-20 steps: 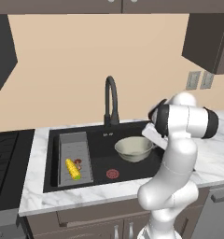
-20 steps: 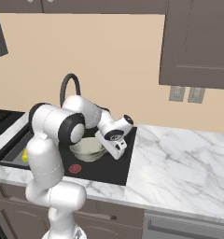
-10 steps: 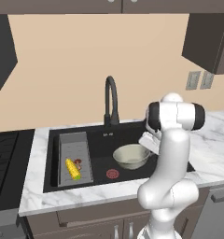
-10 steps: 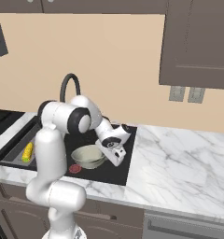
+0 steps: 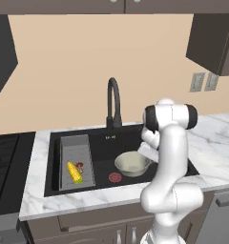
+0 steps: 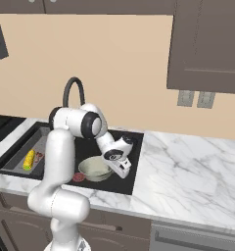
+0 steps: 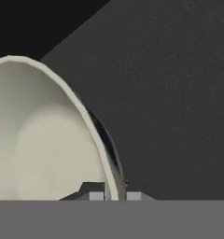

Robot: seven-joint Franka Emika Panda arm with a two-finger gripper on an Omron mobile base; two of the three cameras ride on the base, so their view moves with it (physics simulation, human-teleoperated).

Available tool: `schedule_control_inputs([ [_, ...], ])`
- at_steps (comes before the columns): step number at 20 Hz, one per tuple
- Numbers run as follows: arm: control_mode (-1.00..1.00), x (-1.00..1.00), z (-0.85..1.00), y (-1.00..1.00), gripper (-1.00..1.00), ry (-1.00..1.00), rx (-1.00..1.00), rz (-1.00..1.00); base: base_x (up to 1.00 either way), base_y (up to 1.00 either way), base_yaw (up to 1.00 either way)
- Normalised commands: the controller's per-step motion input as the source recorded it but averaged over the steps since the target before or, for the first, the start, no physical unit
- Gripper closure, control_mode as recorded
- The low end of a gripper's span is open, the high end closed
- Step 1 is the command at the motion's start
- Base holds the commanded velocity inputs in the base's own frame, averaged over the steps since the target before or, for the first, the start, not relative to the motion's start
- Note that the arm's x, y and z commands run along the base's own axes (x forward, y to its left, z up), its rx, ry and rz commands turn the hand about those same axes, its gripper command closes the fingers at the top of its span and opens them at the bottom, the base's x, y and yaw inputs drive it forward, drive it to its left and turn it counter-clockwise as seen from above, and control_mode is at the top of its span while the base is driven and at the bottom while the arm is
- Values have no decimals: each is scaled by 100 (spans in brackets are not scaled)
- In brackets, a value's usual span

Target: Dump the mushroom and corn from the bowl so the bowl can be washed. Place the bowl in the sink after clearing the leftovers.

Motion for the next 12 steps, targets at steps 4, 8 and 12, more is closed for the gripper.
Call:
schedule_control_inputs([
  [4, -100, 12, -27, 0, 100, 0, -5, 0, 0, 0, 0],
  [8, -100, -1, 32, 0, -100, -1, 0, -2, 0, 0, 0],
  [12, -100, -22, 100, 0, -100, -16, -2, -4, 0, 0, 0],
])
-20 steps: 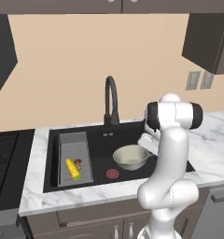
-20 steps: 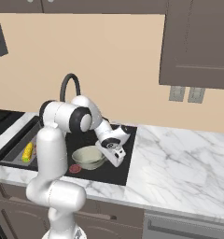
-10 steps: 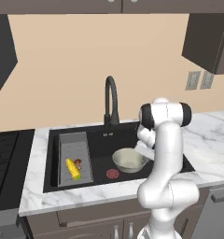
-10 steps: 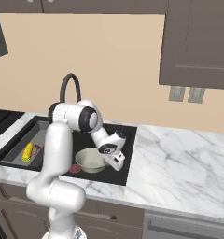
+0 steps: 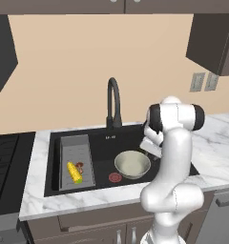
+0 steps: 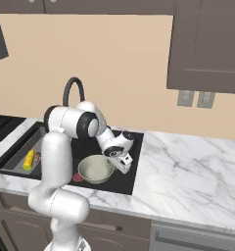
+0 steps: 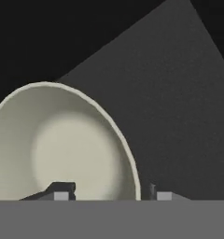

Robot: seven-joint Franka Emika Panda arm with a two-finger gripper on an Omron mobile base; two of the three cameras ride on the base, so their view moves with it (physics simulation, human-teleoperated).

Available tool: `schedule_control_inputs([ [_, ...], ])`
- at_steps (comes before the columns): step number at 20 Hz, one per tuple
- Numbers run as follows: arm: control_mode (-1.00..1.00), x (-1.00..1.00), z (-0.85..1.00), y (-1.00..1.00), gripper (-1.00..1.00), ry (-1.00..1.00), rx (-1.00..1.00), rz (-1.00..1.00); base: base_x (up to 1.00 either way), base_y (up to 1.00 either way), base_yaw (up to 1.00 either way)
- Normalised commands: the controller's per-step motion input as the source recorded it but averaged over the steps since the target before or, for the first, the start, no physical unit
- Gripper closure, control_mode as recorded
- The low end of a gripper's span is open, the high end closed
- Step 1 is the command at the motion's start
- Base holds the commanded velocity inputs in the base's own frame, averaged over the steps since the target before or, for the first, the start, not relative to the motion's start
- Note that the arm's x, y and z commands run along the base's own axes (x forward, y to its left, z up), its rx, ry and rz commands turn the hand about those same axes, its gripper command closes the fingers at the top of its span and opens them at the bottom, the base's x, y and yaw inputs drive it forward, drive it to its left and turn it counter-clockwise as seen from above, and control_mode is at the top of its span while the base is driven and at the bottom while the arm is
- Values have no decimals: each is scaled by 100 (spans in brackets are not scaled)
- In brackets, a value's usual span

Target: Dump the mushroom and corn from the bowl so the bowl can be washed. Place the bowl in the sink after clearing the leftovers.

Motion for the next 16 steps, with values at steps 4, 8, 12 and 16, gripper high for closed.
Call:
schedule_control_inputs([
  [4, -100, -27, 100, 0, -100, -21, -7, -5, 0, 0, 0],
  [8, -100, -60, 100, 0, -100, -25, -7, -8, 0, 0, 0],
  [12, -100, -83, 100, 0, -100, -28, -8, -5, 0, 0, 0],
  [16, -100, -100, 100, 0, -100, -34, -10, -1, 0, 0, 0],
])
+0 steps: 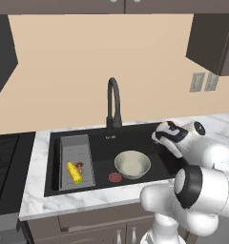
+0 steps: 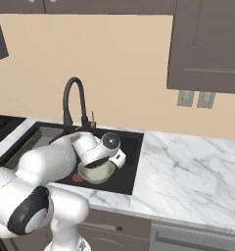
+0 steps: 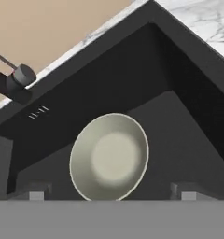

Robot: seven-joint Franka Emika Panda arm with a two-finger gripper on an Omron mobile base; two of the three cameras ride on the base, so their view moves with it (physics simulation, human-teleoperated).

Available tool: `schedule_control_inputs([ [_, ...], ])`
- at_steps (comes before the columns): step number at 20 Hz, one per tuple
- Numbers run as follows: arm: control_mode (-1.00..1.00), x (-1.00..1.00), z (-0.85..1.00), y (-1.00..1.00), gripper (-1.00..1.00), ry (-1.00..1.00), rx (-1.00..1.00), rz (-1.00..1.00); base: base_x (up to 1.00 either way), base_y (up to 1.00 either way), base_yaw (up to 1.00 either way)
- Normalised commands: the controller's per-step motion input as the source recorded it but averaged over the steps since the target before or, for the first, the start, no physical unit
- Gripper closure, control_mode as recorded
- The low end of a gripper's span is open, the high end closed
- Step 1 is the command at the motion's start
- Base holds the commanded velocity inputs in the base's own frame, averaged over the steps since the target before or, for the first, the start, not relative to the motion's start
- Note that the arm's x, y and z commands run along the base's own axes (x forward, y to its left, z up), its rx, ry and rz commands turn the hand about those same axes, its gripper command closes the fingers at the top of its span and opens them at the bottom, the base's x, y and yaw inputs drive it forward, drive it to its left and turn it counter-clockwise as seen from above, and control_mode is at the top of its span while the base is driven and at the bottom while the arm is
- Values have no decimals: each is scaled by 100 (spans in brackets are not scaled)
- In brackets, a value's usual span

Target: Dump the mushroom and corn from the bowl so the bowl can be washed. Place the bowl in the sink after clearing the leftovers.

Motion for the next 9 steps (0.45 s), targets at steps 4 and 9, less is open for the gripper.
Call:
schedule_control_inputs([
  [4, -100, -99, 100, 0, -100, -39, -15, 0, 0, 0, 0],
  [9, -100, -80, 100, 2, -100, -38, -19, -3, 0, 0, 0],
])
